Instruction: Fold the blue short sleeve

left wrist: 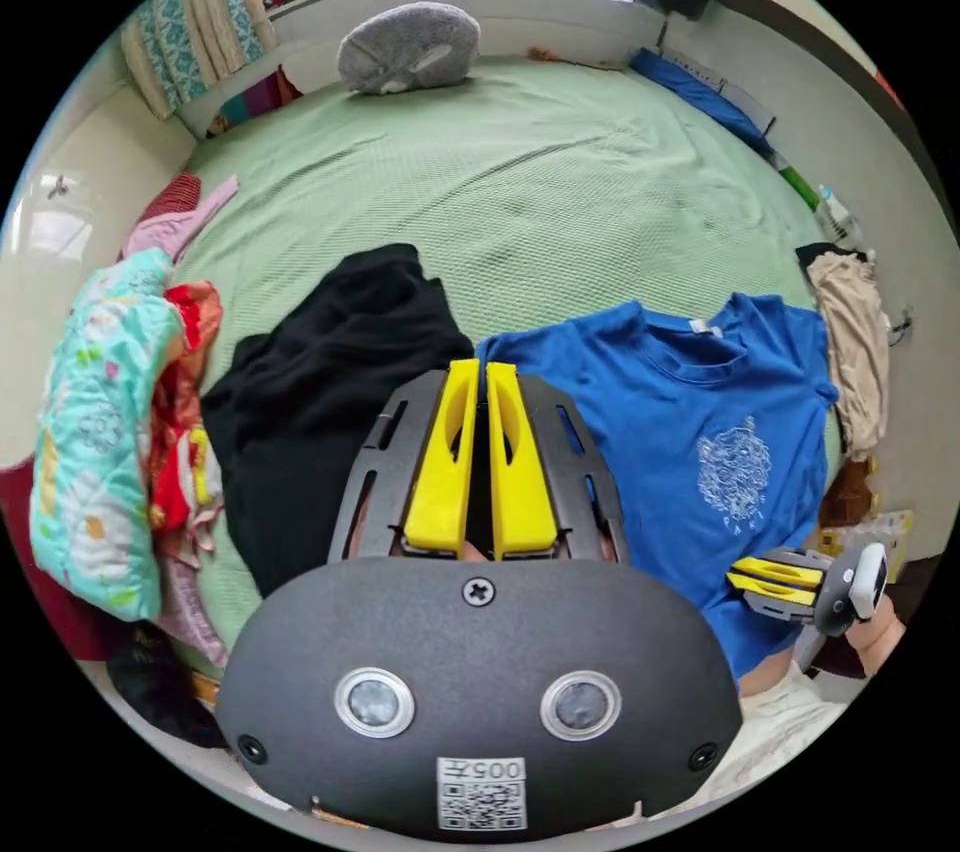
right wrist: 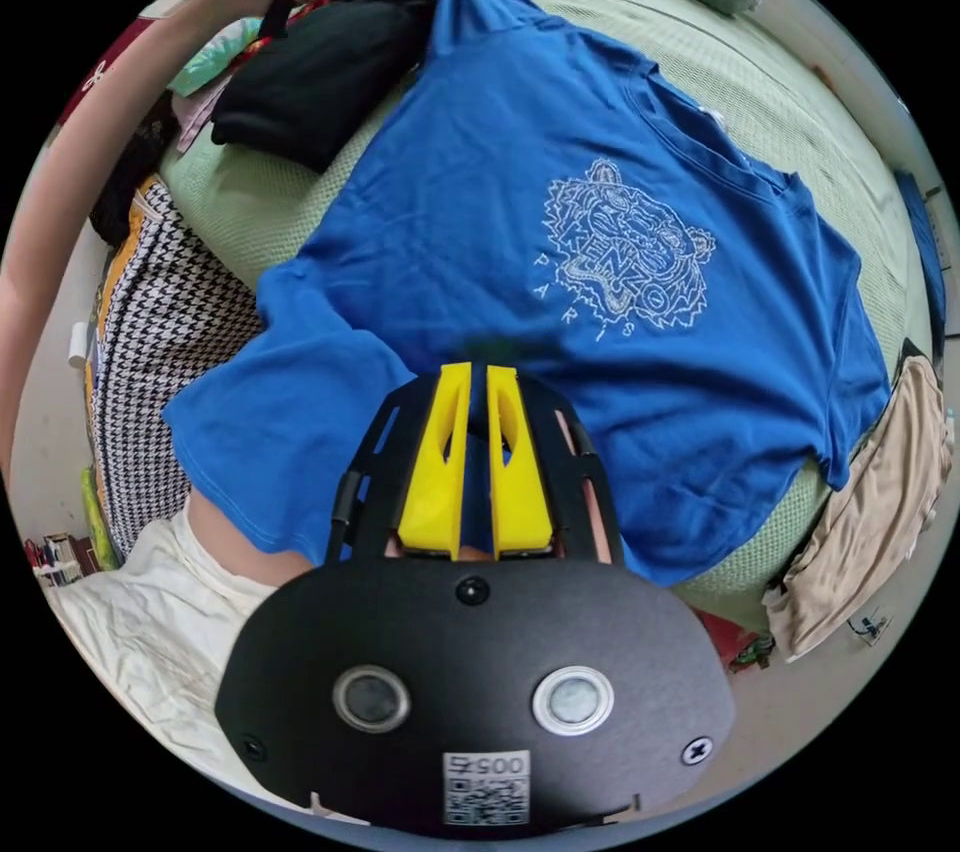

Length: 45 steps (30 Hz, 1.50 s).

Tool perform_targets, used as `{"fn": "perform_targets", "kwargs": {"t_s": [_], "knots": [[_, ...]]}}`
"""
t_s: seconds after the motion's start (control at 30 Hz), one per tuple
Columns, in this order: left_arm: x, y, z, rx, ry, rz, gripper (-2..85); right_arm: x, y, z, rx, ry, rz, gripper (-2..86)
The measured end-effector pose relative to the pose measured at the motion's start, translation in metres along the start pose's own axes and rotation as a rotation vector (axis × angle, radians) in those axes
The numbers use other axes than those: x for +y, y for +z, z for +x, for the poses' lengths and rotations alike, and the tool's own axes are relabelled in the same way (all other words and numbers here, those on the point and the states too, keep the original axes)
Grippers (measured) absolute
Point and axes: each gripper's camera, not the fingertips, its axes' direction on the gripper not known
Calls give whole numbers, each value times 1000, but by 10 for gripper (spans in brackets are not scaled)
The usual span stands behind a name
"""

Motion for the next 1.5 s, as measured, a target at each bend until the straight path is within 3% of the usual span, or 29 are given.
{"fn": "perform_targets", "kwargs": {"t_s": [0.17,0.43,0.7,0.83,1.0,1.5], "knots": [[-36,11,-6,129,-90,-52,46,-5,7,4,-6,6,4,13],[-19,-2,5,57,-86,-52,100,-9,17,0,40,-12,8,13],[-14,-22,-18,1,-163,-43,77,-17,25,9,13,1,8,13],[-24,-23,-16,95,-133,-70,55,-20,28,11,17,2,7,13],[-13,6,37,81,-6,-157,42,-25,30,14,19,5,7,13],[-46,71,48,-15,-108,-262,2,-35,30,32,-31,28,7,13]]}}
